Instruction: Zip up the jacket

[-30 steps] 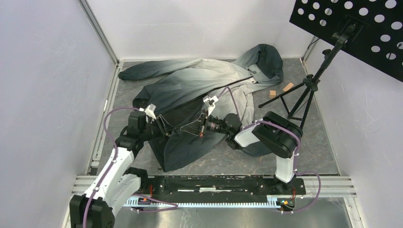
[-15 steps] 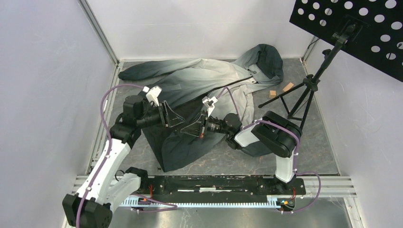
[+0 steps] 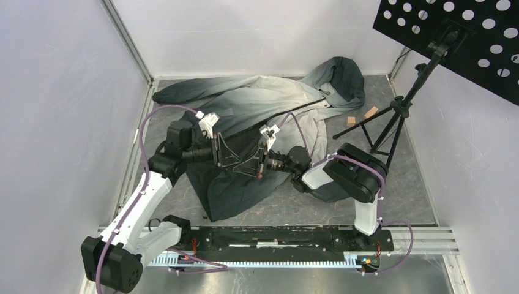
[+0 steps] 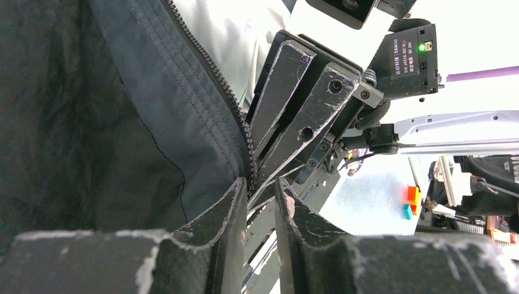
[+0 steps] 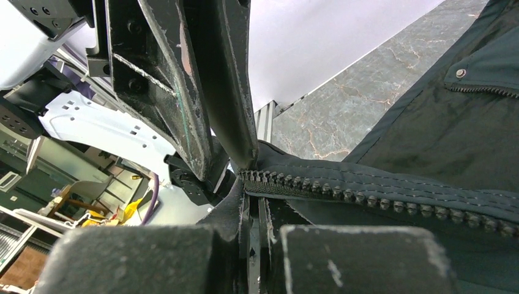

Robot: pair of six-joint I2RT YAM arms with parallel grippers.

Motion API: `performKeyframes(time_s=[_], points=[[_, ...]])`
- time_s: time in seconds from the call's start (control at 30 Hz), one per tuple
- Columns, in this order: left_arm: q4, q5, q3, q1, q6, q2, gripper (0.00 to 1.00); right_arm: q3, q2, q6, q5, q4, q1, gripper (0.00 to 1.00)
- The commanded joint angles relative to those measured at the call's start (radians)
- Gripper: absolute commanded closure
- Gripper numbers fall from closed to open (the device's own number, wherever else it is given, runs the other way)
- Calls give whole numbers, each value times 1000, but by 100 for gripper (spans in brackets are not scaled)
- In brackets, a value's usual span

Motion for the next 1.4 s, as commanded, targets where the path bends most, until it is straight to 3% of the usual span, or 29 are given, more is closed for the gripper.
performKeyframes(time_s=[0.0,0.63,0.93,1.07,1.17,1.37], points=[[22,4,32,-16,50,17,71,21,12,7,-16,338,-2,100],[26,-76,21,-56,51,79,71,17,5,38,-13,371,-2,100],[12,-105,28,-55,55,116,79,12,-2,53,-3,387,-3,100],[-14,-143,41,-56,70,116,97,6,-9,56,7,387,-2,97],[-35,-172,56,-56,89,98,98,-6,-17,55,14,374,-2,89],[-87,-199,101,-56,98,54,98,-101,-71,2,65,274,-3,57]])
